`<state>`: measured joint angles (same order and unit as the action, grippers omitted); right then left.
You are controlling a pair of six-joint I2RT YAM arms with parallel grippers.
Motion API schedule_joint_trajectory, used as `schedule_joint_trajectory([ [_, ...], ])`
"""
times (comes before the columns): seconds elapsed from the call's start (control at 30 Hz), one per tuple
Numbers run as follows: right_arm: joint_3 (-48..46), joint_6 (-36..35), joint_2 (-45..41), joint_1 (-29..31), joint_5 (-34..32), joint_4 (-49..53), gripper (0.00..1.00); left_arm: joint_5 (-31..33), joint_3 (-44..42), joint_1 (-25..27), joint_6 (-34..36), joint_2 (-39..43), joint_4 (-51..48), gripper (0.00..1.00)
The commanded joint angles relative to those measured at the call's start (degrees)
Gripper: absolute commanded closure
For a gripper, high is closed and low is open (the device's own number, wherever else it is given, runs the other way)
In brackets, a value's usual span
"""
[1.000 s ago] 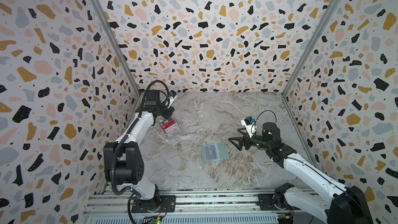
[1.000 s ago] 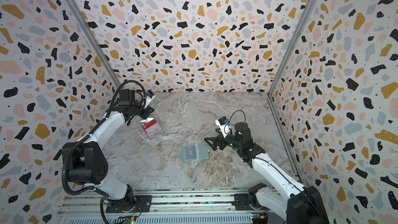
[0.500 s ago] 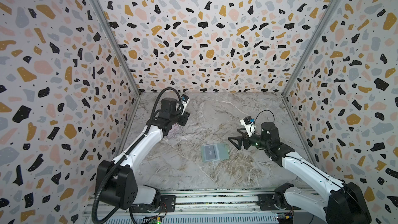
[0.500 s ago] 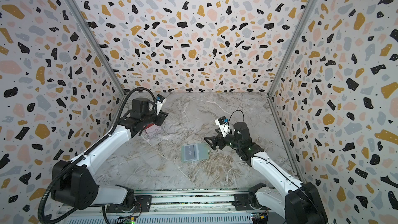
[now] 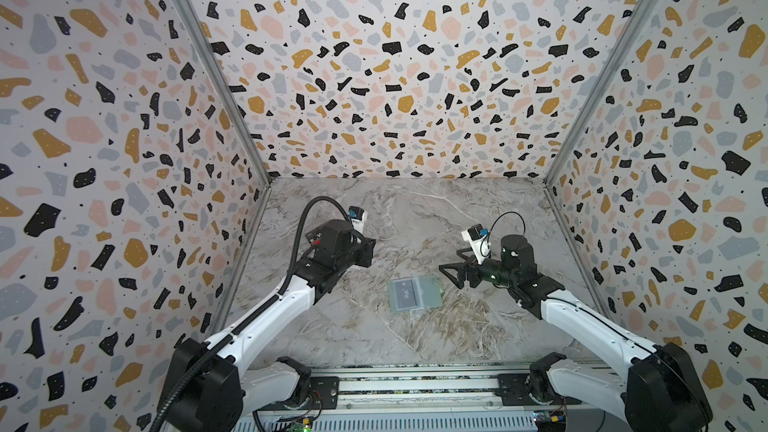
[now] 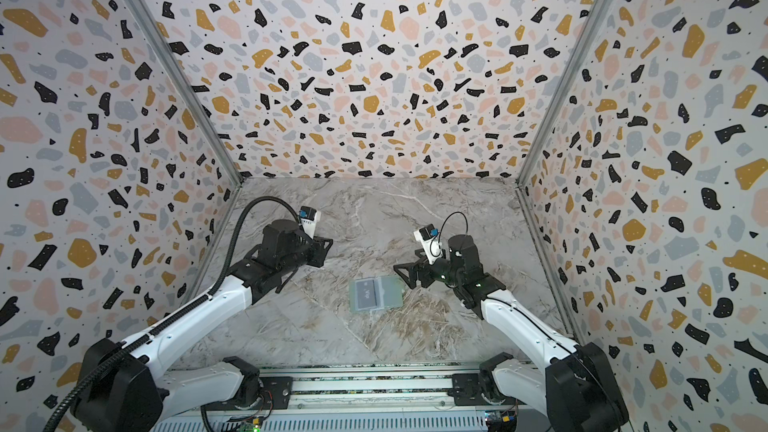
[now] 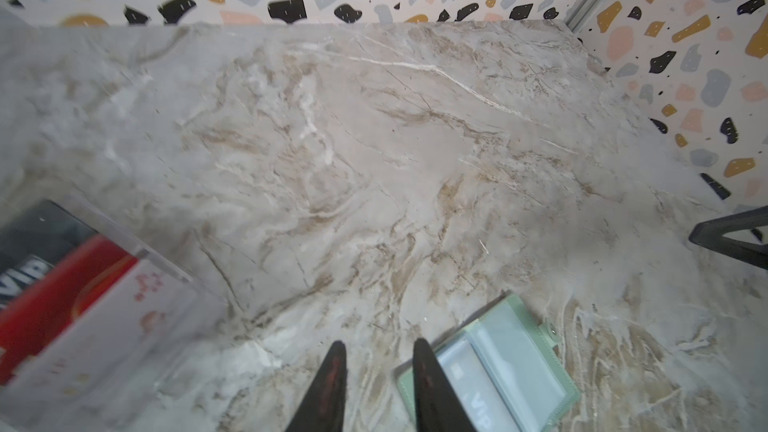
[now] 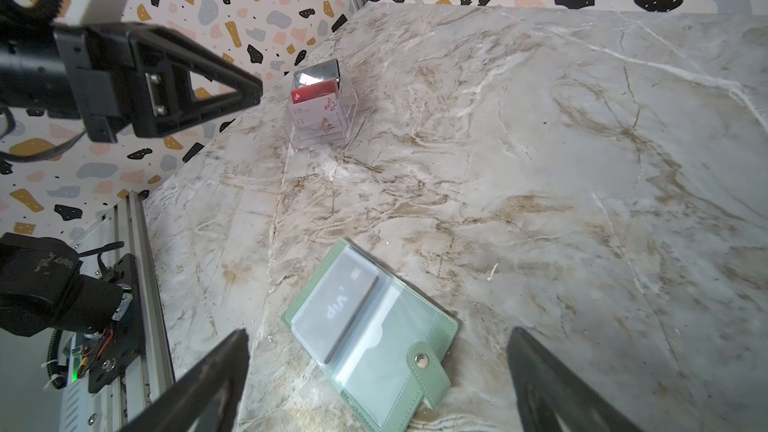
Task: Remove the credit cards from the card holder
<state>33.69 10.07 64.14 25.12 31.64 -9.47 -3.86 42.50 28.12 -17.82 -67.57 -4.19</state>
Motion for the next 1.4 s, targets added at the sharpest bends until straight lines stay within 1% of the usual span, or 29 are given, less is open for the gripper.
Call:
schedule_joint_trajectory([
  [0.0, 1.0, 0.0, 0.2, 0.9, -0.7, 0.0, 0.03, 1.0, -2.3, 1.6, -7.1, 0.9, 4.4, 0.78],
  [0.1, 1.5, -0.3, 0.9, 2.0, -2.5, 0.8, 0.04, 1.0, -4.6, 2.9, -10.1, 0.6, 5.8, 0.85],
  [0.17, 1.9, -0.3, 1.6, 2.8, -4.5, 1.6, 0.04, 1.0, -5.7, 3.9, -11.5, 0.2, 6.6, 0.85],
  [0.23, 2.4, -0.4, 2.6, 3.7, -6.3, 2.6, 0.05, 0.1, -6.4, 4.8, -11.4, -0.4, 7.6, 0.87],
  [0.3, 3.2, -0.7, 3.7, 4.8, -8.7, 3.8, 0.07, 0.7, -6.9, 5.8, -11.7, -0.8, 8.3, 0.9],
  [0.4, 4.5, -1.5, 5.1, 6.0, -10.0, 5.8, 0.09, 0.3, -8.3, 6.3, -13.6, -1.7, 10.0, 0.98],
  [0.47, 4.7, -1.4, 5.6, 7.0, -11.6, 6.1, 0.09, 0.5, -9.2, 6.7, -14.6, -2.7, 10.6, 1.0],
  [0.53, 4.9, -1.1, 6.1, 8.0, -13.3, 6.3, 0.1, 0.6, -10.1, 7.0, -15.7, -3.4, 11.1, 1.0],
  [0.63, 5.7, -1.0, 7.5, 9.6, -14.9, 6.8, 0.1, -0.9, -12.2, 7.6, -17.2, -3.5, 14.8, 1.0],
  [0.77, 6.8, -0.7, 9.9, 11.8, -16.2, 6.5, 0.1, 0.7, -14.1, 8.2, -19.5, -3.9, 16.5, 1.0],
  [0.87, 7.9, -0.3, 12.4, 14.1, -17.6, 6.5, 0.11, 1.2, -15.1, 8.8, -20.0, -4.6, 17.0, 1.0],
  [1.13, 9.5, 2.7, 18.1, 19.9, -24.0, 5.1, 0.15, -0.8, -17.4, 10.7, -21.0, -7.0, 21.2, 1.0],
  [1.27, 10.3, 3.1, 20.5, 23.1, -27.4, 4.6, 0.15, -1.6, -17.8, 11.6, -21.0, -9.0, 22.3, 1.0],
  [1.37, 10.9, 3.2, 22.3, 24.4, -28.3, 4.2, 0.15, -1.7, -17.6, 12.5, -21.1, -10.4, 23.1, 1.0],
])
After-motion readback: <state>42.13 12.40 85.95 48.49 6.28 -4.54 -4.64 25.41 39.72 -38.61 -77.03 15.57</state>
